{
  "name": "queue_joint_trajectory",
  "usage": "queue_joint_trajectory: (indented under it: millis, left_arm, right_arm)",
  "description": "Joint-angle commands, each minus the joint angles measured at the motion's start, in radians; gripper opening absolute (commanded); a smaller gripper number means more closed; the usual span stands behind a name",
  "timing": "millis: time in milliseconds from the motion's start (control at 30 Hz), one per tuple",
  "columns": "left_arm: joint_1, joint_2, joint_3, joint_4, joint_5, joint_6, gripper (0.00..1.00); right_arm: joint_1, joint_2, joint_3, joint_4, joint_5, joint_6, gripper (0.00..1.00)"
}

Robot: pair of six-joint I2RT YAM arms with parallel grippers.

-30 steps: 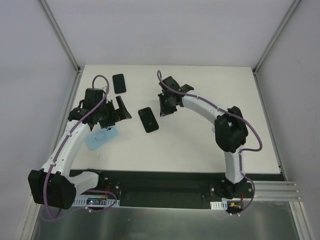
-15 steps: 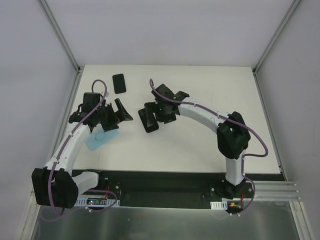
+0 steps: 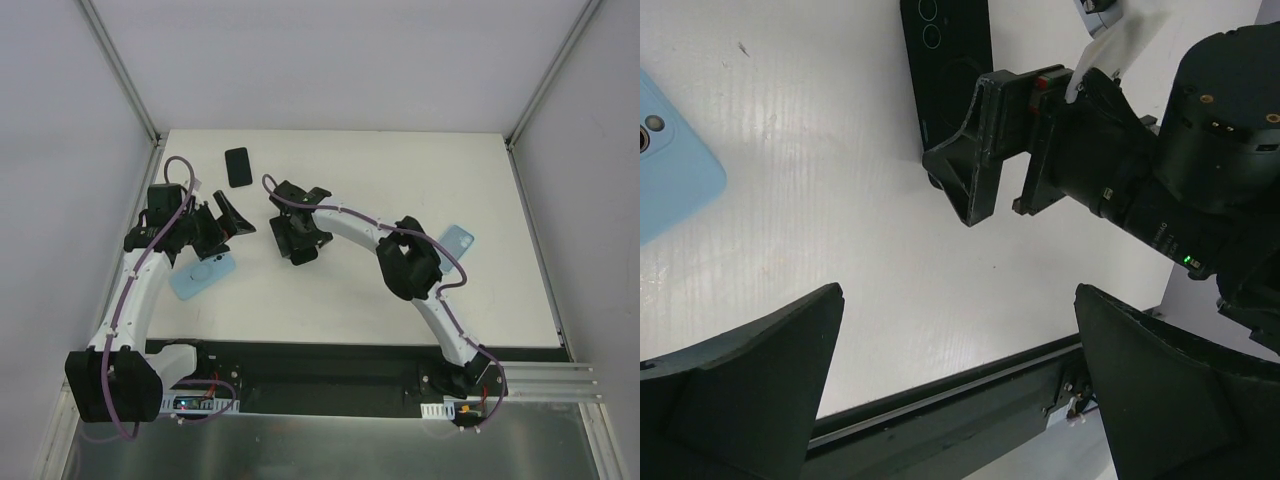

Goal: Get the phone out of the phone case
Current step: Pick up the phone at the center of the board.

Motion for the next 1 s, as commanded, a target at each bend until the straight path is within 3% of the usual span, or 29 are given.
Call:
queue_joint_trajectory:
  millis: [0,433,567,700,867,967]
  left_arm:
    - [0.006,-0.009,0.021,-0.009,0.026,0.015,0.98]
    - [0.006,0.012,0.018,-0.007,0.035,0.019,0.98]
    - [0.006,0.009,0.023,-0.009,0.036,0.018,0.98]
    - [0.007,0.006,0.024,-0.009,0.044,0.01,0.98]
    - [0.007,-0.009,0.02,-0.009,0.049,0.006,0.98]
    - [0.007,-0.014,0.013,-0.009,0.049,0.004,0.98]
  right_arm:
    - [0.009,0.026,0.063,-0.062,0.045,-0.025,0.96]
    - [0.063,0.075,0.053,-0.092,0.217,-0.048,0.97]
    - [0.063,0.059,0.037,-0.068,0.175,-0.045,0.87]
    - [0.044,0.02,-0.017,-0.007,0.081,-0.018,0.85]
    - [0.026,0.009,-0.04,0.0,0.082,-0.018,1.0]
    - [0.02,0.01,-0.065,0.01,0.053,-0.013,0.99]
